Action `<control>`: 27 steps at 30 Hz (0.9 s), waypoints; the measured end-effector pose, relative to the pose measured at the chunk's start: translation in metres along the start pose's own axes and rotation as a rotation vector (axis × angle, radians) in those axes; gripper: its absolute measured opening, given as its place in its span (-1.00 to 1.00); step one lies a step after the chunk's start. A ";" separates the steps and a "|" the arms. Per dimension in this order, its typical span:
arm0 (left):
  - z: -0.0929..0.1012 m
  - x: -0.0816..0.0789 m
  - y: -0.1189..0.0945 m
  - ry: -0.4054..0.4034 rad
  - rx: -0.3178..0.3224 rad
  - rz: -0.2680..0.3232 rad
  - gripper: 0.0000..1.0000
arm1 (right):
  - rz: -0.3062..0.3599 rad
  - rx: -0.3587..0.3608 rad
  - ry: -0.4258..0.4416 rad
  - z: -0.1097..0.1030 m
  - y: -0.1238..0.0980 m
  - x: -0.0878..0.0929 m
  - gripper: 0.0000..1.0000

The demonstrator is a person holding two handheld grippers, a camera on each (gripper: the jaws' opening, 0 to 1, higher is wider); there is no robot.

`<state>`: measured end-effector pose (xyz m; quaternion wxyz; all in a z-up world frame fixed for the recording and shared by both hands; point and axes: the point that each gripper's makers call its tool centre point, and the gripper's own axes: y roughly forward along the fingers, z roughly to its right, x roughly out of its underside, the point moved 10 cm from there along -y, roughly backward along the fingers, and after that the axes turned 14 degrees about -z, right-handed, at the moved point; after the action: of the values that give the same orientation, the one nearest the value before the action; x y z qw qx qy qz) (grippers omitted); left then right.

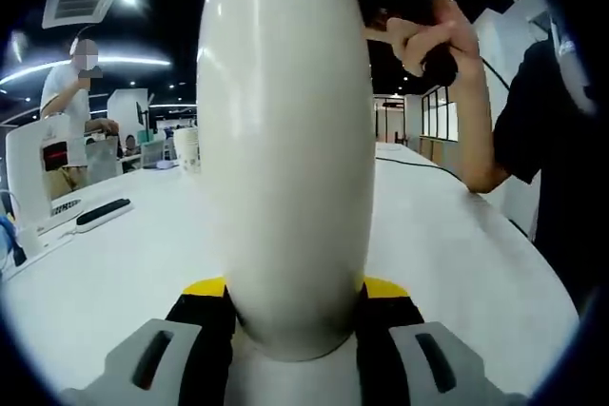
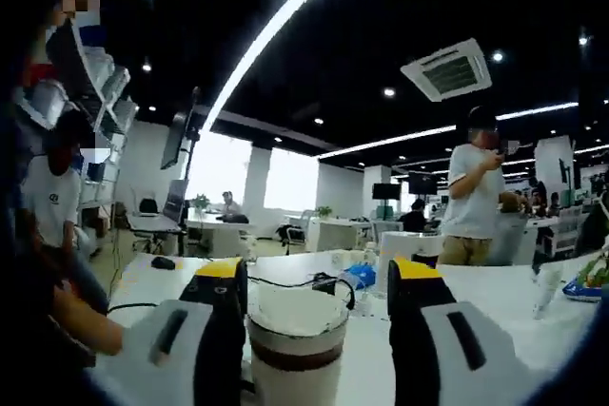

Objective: Grasp the water cup twist off the cup lid place the cup lid on the table

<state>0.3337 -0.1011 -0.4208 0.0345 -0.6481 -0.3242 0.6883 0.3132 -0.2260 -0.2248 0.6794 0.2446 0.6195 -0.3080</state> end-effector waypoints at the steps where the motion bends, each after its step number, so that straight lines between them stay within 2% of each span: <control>1: 0.000 0.000 0.000 0.000 -0.001 0.001 0.02 | 0.003 0.014 -0.047 -0.007 0.000 0.000 0.17; 3: 0.000 0.000 -0.001 -0.001 -0.003 0.000 0.02 | -0.023 0.106 -0.132 -0.008 -0.002 0.002 0.19; 4: 0.000 0.000 -0.001 -0.002 -0.003 0.000 0.02 | -0.018 0.119 -0.142 -0.007 -0.002 0.002 0.19; 9: -0.001 0.000 -0.001 -0.002 -0.003 0.000 0.02 | -0.082 0.070 -0.035 0.001 0.001 0.013 0.20; 12: -0.001 0.000 -0.001 -0.002 -0.002 0.000 0.02 | -0.097 0.046 -0.037 0.000 0.005 0.020 0.18; 14: -0.003 0.001 -0.001 -0.002 -0.001 0.000 0.02 | -0.102 0.026 -0.028 -0.001 0.007 0.024 0.07; 15: -0.003 0.001 -0.002 -0.002 -0.001 0.000 0.02 | -0.095 0.004 -0.008 -0.002 0.008 0.025 0.02; 19: -0.003 0.000 -0.002 -0.002 0.000 0.000 0.02 | -0.090 -0.046 -0.018 0.001 0.006 0.023 -0.01; 23: -0.002 0.000 -0.001 -0.003 0.001 -0.001 0.02 | -0.045 -0.221 -0.021 0.010 0.007 0.026 -0.01; 26: -0.001 0.000 -0.001 -0.003 0.002 0.000 0.02 | -0.014 -0.388 -0.009 0.020 0.013 0.029 -0.02; 27: 0.000 0.000 -0.001 -0.003 0.003 0.000 0.02 | -0.001 -0.456 -0.038 0.024 0.014 0.029 -0.02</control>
<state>0.3339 -0.1005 -0.4200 0.0351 -0.6469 -0.3234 0.6898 0.3412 -0.2365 -0.2517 0.7285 0.0784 0.6602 -0.1649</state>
